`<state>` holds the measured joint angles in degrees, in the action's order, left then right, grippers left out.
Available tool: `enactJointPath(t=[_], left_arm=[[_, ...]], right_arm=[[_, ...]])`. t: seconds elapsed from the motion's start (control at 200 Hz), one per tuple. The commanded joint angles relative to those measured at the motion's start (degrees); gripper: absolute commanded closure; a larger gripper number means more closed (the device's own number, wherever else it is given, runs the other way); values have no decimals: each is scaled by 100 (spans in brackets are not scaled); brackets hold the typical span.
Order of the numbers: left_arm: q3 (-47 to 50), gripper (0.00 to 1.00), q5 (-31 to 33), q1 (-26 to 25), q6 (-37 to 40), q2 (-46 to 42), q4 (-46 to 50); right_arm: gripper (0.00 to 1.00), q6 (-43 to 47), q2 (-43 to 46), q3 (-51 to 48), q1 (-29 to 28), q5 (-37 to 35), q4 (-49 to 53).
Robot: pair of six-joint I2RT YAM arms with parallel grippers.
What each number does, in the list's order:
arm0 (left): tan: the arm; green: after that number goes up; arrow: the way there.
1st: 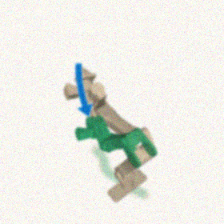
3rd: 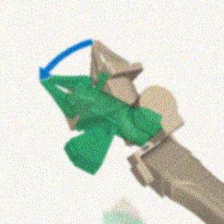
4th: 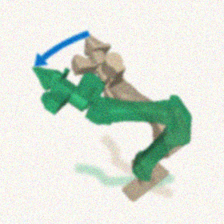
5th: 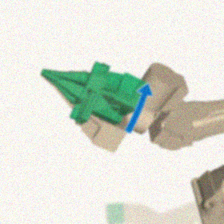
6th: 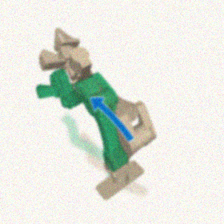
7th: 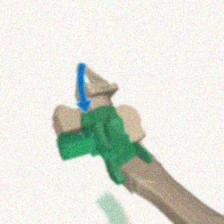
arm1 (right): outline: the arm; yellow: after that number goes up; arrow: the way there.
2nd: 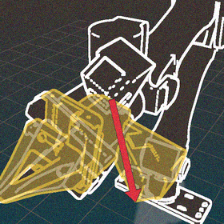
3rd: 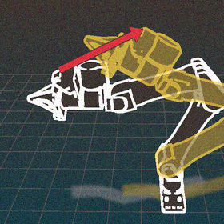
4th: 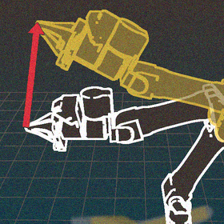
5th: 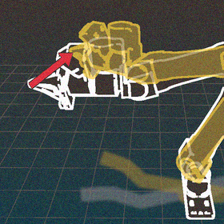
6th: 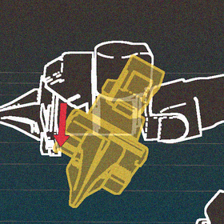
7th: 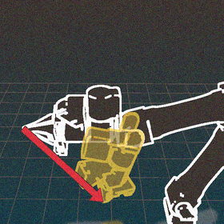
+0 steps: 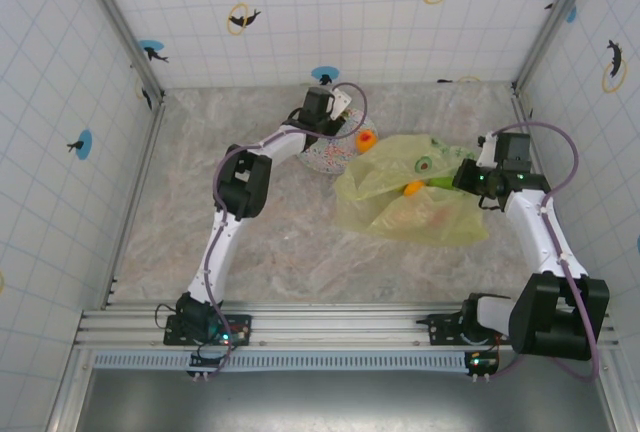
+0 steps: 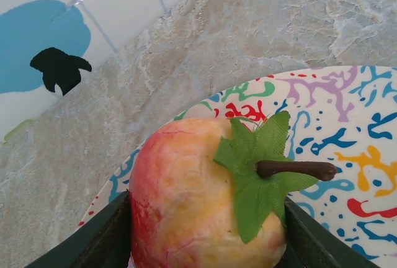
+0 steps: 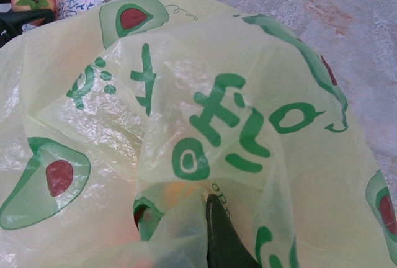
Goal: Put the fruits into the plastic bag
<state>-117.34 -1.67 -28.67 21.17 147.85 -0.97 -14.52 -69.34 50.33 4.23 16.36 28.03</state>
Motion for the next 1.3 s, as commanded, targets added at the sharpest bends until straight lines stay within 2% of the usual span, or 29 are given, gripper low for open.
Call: enactJointPath(t=[0.0, 0.255, 0.47, 0.711, 0.986, 1.296], left_arm=[[222, 57, 43, -53, -74, -385, 63], [1401, 59, 50, -56, -526, -1265, -420], [2479, 60, 40, -53, -1064, -2452, -799], [3994, 60, -280, -141, -1843, -4118, -1304], [5353, 60, -737, -984, -2217, -5900, -1549], [6259, 59, -1350, -2276, -2315, -7076, -1105]], right_arm=[[100, 29, 70, -102, 43, 16, -104], [100, 29, 52, -69, 43, 40, -131], [100, -6, 61, -58, 37, 95, -156], [100, -88, 121, -79, 0, 200, -242], [100, -220, 148, -25, -275, 249, -394], [100, -460, 175, 60, -799, 197, -585]])
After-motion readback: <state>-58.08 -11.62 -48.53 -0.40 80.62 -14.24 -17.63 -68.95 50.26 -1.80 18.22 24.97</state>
